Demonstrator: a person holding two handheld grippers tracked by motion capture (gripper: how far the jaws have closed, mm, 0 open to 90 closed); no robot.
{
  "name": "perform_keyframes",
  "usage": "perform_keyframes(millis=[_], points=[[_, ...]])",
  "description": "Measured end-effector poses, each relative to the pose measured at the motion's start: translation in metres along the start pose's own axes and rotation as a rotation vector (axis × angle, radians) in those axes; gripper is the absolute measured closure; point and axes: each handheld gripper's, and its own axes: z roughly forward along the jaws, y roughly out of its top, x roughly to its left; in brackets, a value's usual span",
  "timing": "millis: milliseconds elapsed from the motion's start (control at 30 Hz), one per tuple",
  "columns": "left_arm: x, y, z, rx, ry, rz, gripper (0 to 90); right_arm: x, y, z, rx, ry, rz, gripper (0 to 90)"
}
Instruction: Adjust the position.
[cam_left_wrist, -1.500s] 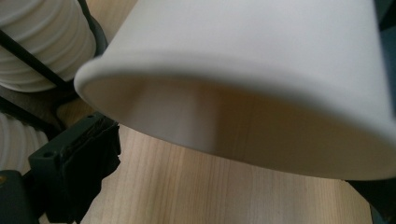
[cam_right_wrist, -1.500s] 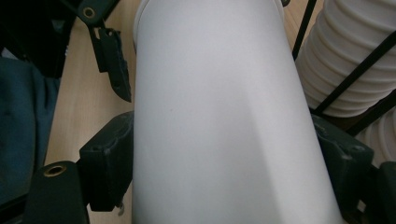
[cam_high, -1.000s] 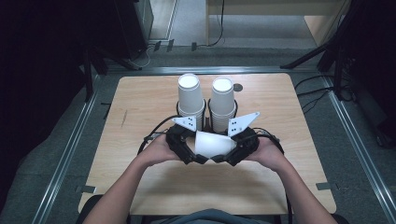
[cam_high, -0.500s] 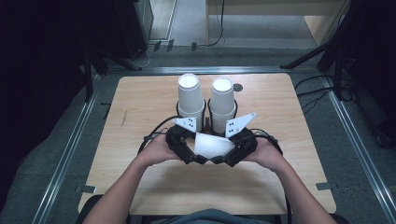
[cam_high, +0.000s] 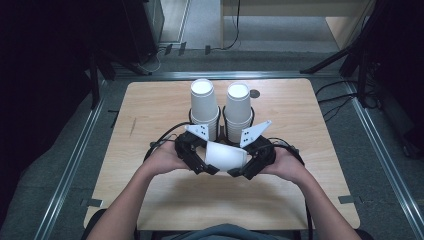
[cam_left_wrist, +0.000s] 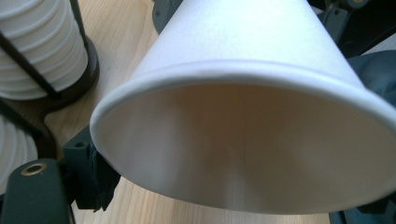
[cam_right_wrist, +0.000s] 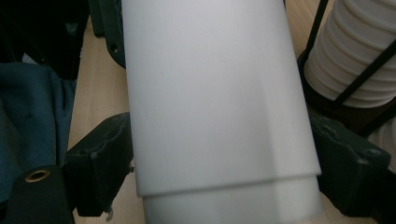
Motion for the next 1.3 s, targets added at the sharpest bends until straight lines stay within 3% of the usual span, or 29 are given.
perform_keyframes(millis=[467,800,1167,1300], points=[[0.007,0.005,0.002,0.142,0.048,0.018,10.4,-0.004,-0.004,0.007,0.055,-0.055,0.003,13.8],[0.008,0.012,0.010,0.275,0.092,0.041,10.4,-0.006,-0.007,0.013,0.078,-0.054,0.009,13.8],[0.011,0.015,0.027,0.355,0.079,0.031,10.3,-0.009,-0.008,0.028,0.099,-0.060,0.002,13.9],[0.011,0.014,0.036,0.360,0.062,0.029,10.3,-0.008,-0.008,0.034,0.113,-0.052,-0.009,14.0]])
